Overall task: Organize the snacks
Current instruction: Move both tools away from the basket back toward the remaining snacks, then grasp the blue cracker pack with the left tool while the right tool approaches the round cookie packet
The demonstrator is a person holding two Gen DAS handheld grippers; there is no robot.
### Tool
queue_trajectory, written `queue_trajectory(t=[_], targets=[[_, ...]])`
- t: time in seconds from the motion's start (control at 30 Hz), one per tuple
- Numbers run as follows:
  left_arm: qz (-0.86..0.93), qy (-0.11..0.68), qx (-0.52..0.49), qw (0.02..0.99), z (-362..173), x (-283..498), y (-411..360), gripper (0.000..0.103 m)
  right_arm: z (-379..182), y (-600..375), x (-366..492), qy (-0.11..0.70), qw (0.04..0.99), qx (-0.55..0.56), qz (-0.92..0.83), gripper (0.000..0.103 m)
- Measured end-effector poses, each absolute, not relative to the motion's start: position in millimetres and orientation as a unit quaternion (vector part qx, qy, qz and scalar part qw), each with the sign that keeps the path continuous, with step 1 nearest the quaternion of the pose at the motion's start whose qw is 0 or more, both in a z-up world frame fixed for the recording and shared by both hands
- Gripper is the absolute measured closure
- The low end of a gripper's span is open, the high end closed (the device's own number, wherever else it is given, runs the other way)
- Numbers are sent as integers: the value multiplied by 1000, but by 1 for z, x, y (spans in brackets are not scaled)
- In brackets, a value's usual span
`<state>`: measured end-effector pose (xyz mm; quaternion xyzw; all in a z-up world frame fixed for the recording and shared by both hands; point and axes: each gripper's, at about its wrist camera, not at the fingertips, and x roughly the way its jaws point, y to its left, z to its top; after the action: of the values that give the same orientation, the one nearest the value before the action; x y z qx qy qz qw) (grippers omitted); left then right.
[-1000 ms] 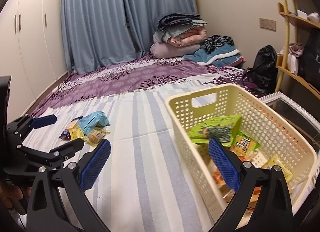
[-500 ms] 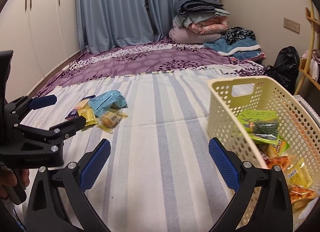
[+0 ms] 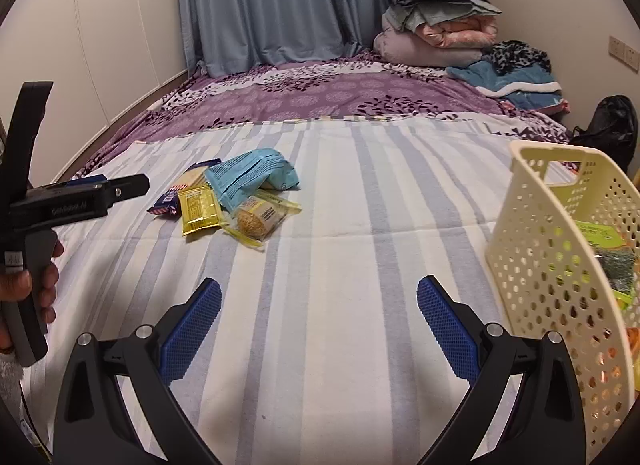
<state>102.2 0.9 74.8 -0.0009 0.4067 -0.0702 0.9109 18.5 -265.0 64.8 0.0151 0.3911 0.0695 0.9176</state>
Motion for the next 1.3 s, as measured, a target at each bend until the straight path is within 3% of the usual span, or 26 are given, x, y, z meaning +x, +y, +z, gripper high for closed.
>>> queue_trajectory(t=[0.93, 1.07, 1.2, 1.3], targets=[[-41, 470, -65, 879, 11, 210, 28, 3, 43, -240, 68, 418, 904, 8, 94, 5], [-44, 474, -67, 877, 6, 215, 29, 13, 42, -236, 73, 420, 902, 8, 97, 5], [-49, 477, -75, 874, 1, 218, 31, 15, 40, -232, 76, 421, 901, 3, 100, 5], [-55, 476, -74, 874, -1, 219, 31, 27, 40, -230, 78, 422, 901, 2, 101, 5]])
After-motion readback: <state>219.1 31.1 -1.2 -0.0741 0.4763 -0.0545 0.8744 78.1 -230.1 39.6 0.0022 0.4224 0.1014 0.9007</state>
